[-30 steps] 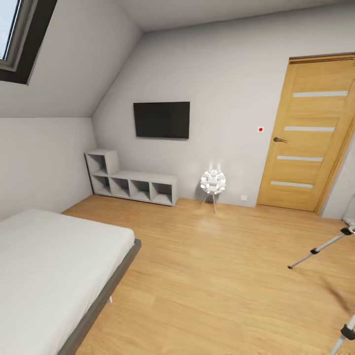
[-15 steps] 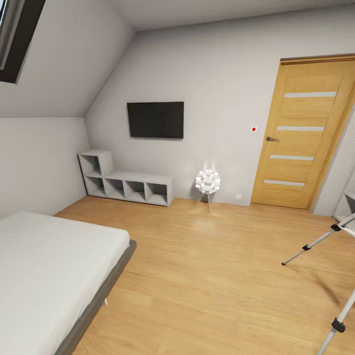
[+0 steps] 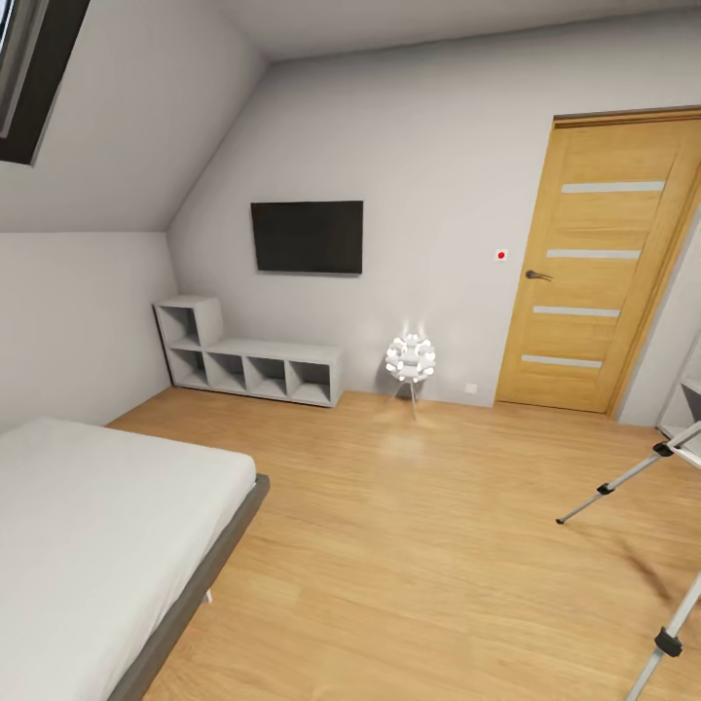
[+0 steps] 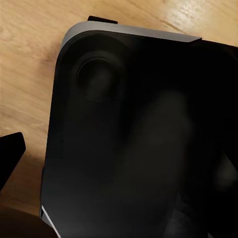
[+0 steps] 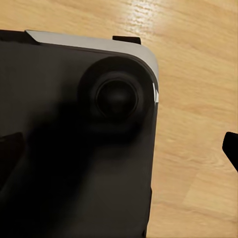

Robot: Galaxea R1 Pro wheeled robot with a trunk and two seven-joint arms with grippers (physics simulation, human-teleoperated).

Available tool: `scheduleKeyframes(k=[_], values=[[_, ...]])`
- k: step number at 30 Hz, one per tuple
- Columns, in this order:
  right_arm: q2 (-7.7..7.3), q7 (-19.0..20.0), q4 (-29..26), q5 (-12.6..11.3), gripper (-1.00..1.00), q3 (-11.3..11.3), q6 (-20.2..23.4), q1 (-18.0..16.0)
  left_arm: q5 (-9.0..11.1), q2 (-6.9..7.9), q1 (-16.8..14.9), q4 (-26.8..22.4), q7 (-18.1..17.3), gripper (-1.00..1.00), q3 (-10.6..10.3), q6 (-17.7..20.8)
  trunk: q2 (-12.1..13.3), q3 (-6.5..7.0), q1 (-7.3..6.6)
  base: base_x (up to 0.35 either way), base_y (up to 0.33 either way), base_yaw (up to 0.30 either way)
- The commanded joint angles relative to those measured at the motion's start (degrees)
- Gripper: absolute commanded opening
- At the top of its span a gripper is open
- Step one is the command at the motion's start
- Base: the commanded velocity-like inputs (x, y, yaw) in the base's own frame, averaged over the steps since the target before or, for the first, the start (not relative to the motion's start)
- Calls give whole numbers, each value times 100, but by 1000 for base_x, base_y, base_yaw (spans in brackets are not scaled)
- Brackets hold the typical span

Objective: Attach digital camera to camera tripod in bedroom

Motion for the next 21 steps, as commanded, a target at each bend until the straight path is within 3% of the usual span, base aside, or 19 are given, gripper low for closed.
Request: scheduleKeyframes(k=[1,21], values=[[-2,-2,5,27,100,1,-17,-2,32,-2,2,-5,-1,100,16,-8,-3,-5,0,0,0,0],[-11,-6,-1,27,100,-13,-16,-4,34,-1,2,-7,-1,100,21,-8,-3,-5,0,0,0,0]])
